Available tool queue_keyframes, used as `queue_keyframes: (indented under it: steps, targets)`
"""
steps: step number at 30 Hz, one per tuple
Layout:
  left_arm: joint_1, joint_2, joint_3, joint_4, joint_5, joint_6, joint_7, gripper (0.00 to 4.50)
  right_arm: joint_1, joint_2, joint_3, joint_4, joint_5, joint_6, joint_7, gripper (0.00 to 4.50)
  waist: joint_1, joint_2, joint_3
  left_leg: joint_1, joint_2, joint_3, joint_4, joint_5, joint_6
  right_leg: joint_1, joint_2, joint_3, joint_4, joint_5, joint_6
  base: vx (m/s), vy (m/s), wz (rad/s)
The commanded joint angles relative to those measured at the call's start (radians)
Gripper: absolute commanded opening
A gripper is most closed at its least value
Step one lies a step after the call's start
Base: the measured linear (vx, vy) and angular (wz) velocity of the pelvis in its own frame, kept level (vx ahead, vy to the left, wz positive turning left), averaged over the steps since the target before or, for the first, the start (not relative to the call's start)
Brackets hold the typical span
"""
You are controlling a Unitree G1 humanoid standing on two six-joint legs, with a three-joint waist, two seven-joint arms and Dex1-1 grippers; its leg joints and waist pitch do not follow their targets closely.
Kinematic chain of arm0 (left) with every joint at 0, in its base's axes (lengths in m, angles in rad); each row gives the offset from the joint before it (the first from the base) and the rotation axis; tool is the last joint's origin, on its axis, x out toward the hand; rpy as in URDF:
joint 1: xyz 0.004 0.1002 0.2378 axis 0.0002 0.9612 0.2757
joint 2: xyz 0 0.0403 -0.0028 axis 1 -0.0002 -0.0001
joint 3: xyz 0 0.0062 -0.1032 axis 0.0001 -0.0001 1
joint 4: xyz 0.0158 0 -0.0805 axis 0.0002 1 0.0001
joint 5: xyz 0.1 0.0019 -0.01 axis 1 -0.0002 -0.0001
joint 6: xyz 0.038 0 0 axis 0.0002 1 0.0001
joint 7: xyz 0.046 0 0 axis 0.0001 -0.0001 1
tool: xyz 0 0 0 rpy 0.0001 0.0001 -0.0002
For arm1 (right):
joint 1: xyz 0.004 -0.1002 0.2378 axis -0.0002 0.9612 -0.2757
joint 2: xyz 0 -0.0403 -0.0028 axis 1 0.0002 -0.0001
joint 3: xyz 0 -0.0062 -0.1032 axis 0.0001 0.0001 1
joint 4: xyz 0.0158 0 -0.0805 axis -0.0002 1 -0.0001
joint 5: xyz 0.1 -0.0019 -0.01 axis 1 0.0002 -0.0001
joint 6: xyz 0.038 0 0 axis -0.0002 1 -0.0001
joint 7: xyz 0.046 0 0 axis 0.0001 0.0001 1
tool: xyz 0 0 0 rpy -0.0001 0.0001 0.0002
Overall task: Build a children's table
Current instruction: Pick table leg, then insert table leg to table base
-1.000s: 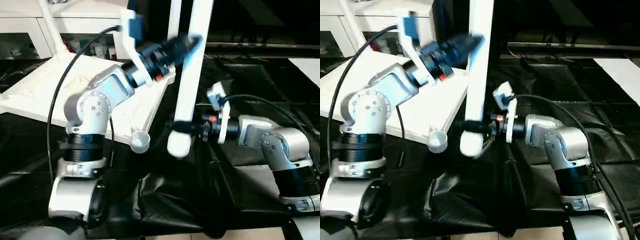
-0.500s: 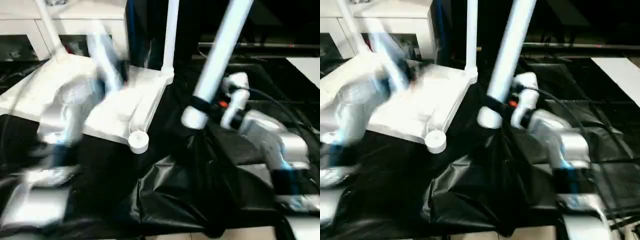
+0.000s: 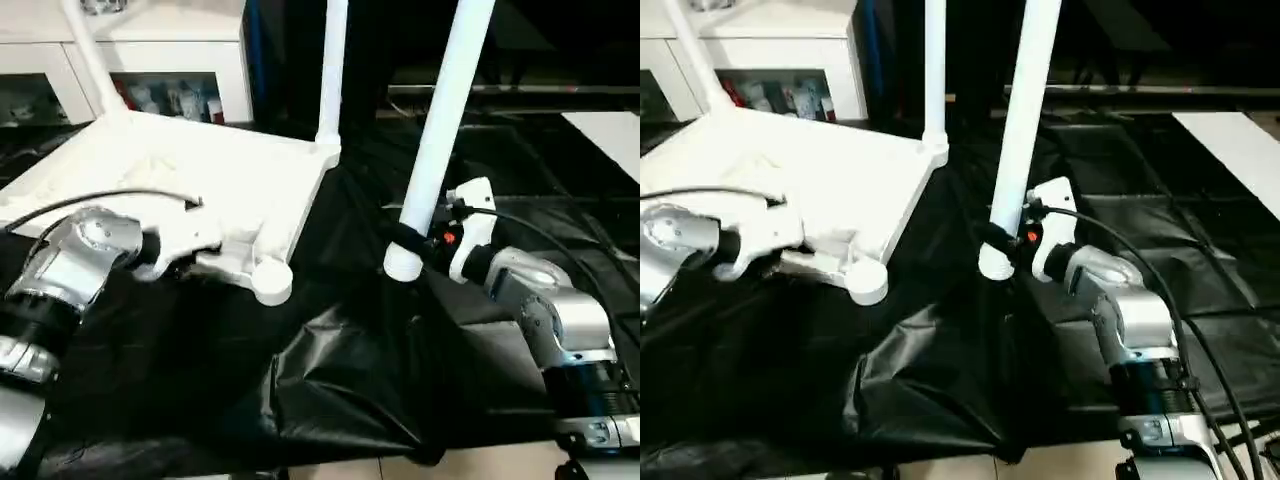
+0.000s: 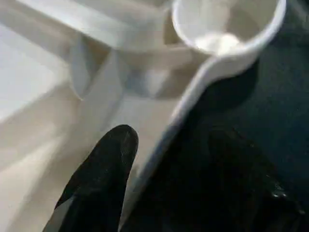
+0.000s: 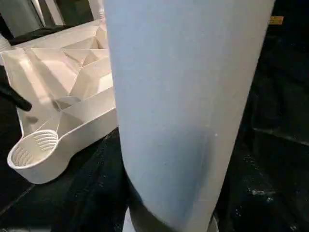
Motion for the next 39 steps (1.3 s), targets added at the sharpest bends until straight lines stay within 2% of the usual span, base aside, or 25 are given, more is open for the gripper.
queue_keyframes:
  steps: [1, 2, 4, 5, 8, 11, 13, 14, 17, 18, 19, 22, 24, 25, 26, 27, 28, 31, 33, 36, 39]
  targets:
    - [-0.044, -0.019, -0.015, 0.051, 0.030, -0.049, 0.010, 2.85, 0.005, -0.008, 0.001, -0.020, -0.006, -0.021, 0.006, 1.91, -0.004, 0.018, -0.078, 0.056, 0.085, -0.039, -0.094, -0.332, -0.112, 0.016, -0.112, 0.050, -0.071, -0.108, -0.230, 0.000, 0.000, 0.00]
    - [-0.046, -0.022, -0.015, 0.056, 0.032, -0.053, 0.012, 2.85, 0.005, -0.008, 0.001, -0.020, -0.006, -0.021, 0.006, 1.91, -0.004, 0.018, -0.076, 0.057, 0.084, -0.038, -0.093, -0.336, -0.111, 0.014, -0.111, 0.050, -0.072, -0.115, -0.230, 0.000, 0.000, 0.00]
    - [-0.079, -0.078, -0.024, 0.156, 0.071, -0.120, 0.094, 2.85, 0.008, -0.005, 0.007, -0.023, -0.008, -0.021, 0.010, 1.91, 0.000, 0.016, -0.079, 0.058, 0.087, -0.040, -0.092, -0.339, -0.111, 0.018, -0.116, 0.050, -0.072, -0.111, -0.232, 0.000, 0.000, 0.00]
    - [-0.091, -0.098, -0.027, 0.189, 0.085, -0.130, 0.122, 2.85, 0.009, -0.003, 0.010, -0.024, -0.009, -0.020, 0.012, 1.91, -0.002, 0.016, -0.079, 0.054, 0.087, -0.040, -0.092, -0.331, -0.110, 0.021, -0.115, 0.050, -0.070, -0.100, -0.234, 0.000, 0.000, 0.00]
    - [-0.109, -0.133, -0.031, 0.245, 0.093, -0.135, 0.127, 2.85, 0.015, -0.004, 0.017, -0.036, -0.008, -0.014, 0.021, 1.91, -0.001, 0.014, -0.083, 0.051, 0.087, -0.040, -0.089, -0.280, -0.089, 0.025, -0.116, 0.049, -0.066, -0.033, -0.241, 0.000, 0.000, 0.00]
    - [-0.122, -0.146, -0.038, 0.278, 0.099, -0.125, 0.112, 2.85, 0.017, -0.006, 0.020, -0.037, -0.009, -0.013, 0.025, 1.91, 0.000, 0.011, -0.085, 0.049, 0.087, -0.038, -0.086, -0.246, -0.069, 0.027, -0.115, 0.047, -0.064, -0.003, -0.251, 0.000, 0.000, 0.00]
    - [-0.142, -0.158, -0.040, 0.325, 0.114, -0.131, 0.103, 2.56, 0.016, -0.006, 0.021, -0.035, -0.011, -0.014, 0.025, 1.91, -0.001, 0.012, -0.083, 0.048, 0.085, -0.037, -0.085, -0.247, -0.061, 0.026, -0.113, 0.047, -0.067, -0.013, -0.250, 0.000, 0.000, 0.00]
    - [-0.142, -0.158, -0.040, 0.325, 0.114, -0.131, 0.103, 2.56, 0.016, -0.006, 0.021, -0.035, -0.011, -0.014, 0.025, 1.91, 0.000, 0.015, -0.083, 0.049, 0.085, -0.037, -0.085, -0.250, -0.061, 0.026, -0.114, 0.047, -0.068, -0.020, -0.250, 0.000, 0.000, 0.00]
    - [-0.170, -0.172, -0.040, 0.388, 0.133, -0.136, 0.097, 2.31, 0.015, -0.006, 0.024, -0.035, -0.012, -0.015, 0.025, 1.91, 0.000, 0.016, -0.081, 0.054, 0.087, -0.037, -0.086, -0.283, -0.071, 0.024, -0.115, 0.049, -0.072, -0.051, -0.252, 0.000, 0.000, 0.00]
    - [-0.177, -0.171, -0.045, 0.395, 0.143, -0.133, 0.103, 2.31, 0.015, -0.005, 0.025, -0.036, -0.012, -0.015, 0.025, 1.91, 0.001, 0.019, -0.081, 0.053, 0.090, -0.040, -0.089, -0.293, -0.077, 0.024, -0.116, 0.049, -0.071, -0.053, -0.252, 0.000, 0.000, 0.00]
    - [-0.187, -0.172, -0.049, 0.406, 0.154, -0.121, 0.117, 2.08, 0.015, -0.006, 0.025, -0.036, -0.012, -0.016, 0.025, 1.91, 0.001, 0.021, -0.082, 0.055, 0.091, -0.041, -0.090, -0.299, -0.081, 0.023, -0.116, 0.048, -0.069, -0.050, -0.253, 0.000, 0.000, 0.00]
    - [-0.208, -0.176, -0.050, 0.422, 0.159, -0.047, 0.106, 1.93, 0.020, -0.007, 0.025, -0.031, -0.014, -0.023, 0.027, 1.91, 0.000, 0.020, -0.080, 0.054, 0.090, -0.041, -0.091, -0.311, -0.086, 0.025, -0.118, 0.049, -0.070, -0.051, -0.260, 0.000, 0.000, 0.00]
    - [-0.210, -0.176, -0.049, 0.424, 0.159, -0.040, 0.093, 1.83, 0.021, -0.007, 0.025, -0.030, -0.016, -0.025, 0.027, 1.91, 0.000, 0.019, -0.080, 0.053, 0.090, -0.041, -0.090, -0.303, -0.082, 0.026, -0.119, 0.049, -0.071, -0.051, -0.264, 0.000, 0.000, 0.00]
    - [-0.212, -0.177, -0.051, 0.433, 0.167, -0.036, 0.068, 1.73, 0.021, -0.006, 0.026, -0.027, -0.019, -0.027, 0.026, 1.91, 0.000, 0.021, -0.081, 0.053, 0.090, -0.041, -0.089, -0.301, -0.080, 0.025, -0.119, 0.049, -0.072, -0.047, -0.264, 0.000, 0.000, 0.00]
    - [-0.213, -0.177, -0.052, 0.436, 0.172, -0.032, 0.062, 1.68, 0.021, -0.006, 0.026, -0.028, -0.019, -0.027, 0.025, 1.91, 0.001, 0.028, -0.082, 0.052, 0.089, -0.042, -0.088, -0.292, -0.080, 0.025, -0.118, 0.049, -0.069, -0.035, -0.265, 0.000, 0.000, 0.00]
    - [-0.214, -0.177, -0.051, 0.438, 0.175, -0.028, 0.061, 1.66, 0.021, -0.006, 0.026, -0.029, -0.019, -0.026, 0.026, 1.91, -0.001, 0.025, -0.081, 0.052, 0.090, -0.042, -0.089, -0.292, -0.079, 0.026, -0.118, 0.049, -0.071, -0.029, -0.264, 0.000, 0.000, 0.00]
    - [-0.215, -0.177, -0.051, 0.441, 0.178, -0.023, 0.061, 1.49, 0.020, -0.006, 0.026, -0.031, -0.019, -0.025, 0.026, 1.91, -0.003, 0.020, -0.082, 0.047, 0.089, -0.043, -0.090, -0.273, -0.072, 0.032, -0.117, 0.047, -0.066, -0.007, -0.268, 0.000, 0.000, 0.00]
    - [-0.217, -0.179, -0.053, 0.448, 0.185, -0.013, 0.056, 1.36, 0.020, -0.007, 0.026, -0.032, -0.020, -0.024, 0.026, 1.91, -0.002, 0.025, -0.084, 0.048, 0.089, -0.040, -0.085, -0.253, -0.055, 0.030, -0.118, 0.048, -0.066, 0.022, -0.276, 0.000, 0.000, 0.00]
    - [-0.213, -0.185, -0.039, 0.437, 0.166, 0.027, 0.027, 1.27, 0.021, -0.009, 0.025, -0.032, -0.021, -0.025, 0.027, 1.91, -0.003, 0.024, -0.083, 0.049, 0.089, -0.039, -0.085, -0.249, -0.051, 0.032, -0.117, 0.047, -0.066, 0.022, -0.279, 0.000, 0.000, 0.00]
    - [-0.197, -0.210, 0.014, 0.388, 0.104, 0.180, -0.034, 1.10, 0.024, -0.007, 0.019, -0.035, -0.020, -0.023, 0.026, 1.91, -0.005, 0.024, -0.082, 0.048, 0.088, -0.038, -0.084, -0.243, -0.043, 0.032, -0.119, 0.047, -0.067, 0.007, -0.288, 0.000, 0.000, 0.00]
    - [-0.180, -0.221, 0.028, 0.349, 0.087, 0.255, -0.046, 0.99, 0.025, -0.002, 0.014, -0.035, -0.016, -0.018, 0.024, 1.91, -0.006, 0.024, -0.081, 0.047, 0.089, -0.037, -0.083, -0.237, -0.032, 0.032, -0.120, 0.048, -0.068, 0.000, -0.299, 0.000, 0.000, 0.00]
